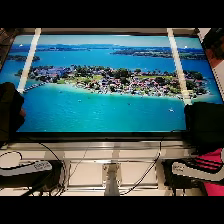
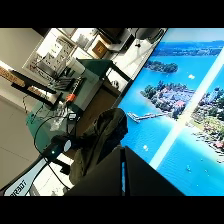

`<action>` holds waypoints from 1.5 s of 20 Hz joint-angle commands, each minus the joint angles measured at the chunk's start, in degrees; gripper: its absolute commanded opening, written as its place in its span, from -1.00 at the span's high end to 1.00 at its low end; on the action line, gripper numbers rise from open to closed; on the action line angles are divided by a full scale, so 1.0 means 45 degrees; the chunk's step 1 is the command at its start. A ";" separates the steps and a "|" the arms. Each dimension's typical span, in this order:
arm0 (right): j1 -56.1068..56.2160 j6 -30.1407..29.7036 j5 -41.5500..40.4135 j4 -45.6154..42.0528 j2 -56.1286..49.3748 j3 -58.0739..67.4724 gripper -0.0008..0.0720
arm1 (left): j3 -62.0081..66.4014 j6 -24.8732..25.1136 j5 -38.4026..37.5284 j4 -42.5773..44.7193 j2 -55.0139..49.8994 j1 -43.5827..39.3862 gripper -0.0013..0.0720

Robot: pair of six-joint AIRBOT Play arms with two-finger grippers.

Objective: Fold the clothes and pants, and hang the long-sleeved shirts on hangers.

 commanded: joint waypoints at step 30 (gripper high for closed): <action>0.0005 0.0073 -0.2773 -0.3337 0.0005 0.0005 0.91 | 0.0024 0.0335 0.4634 -1.0516 0.2793 -2.0220 0.92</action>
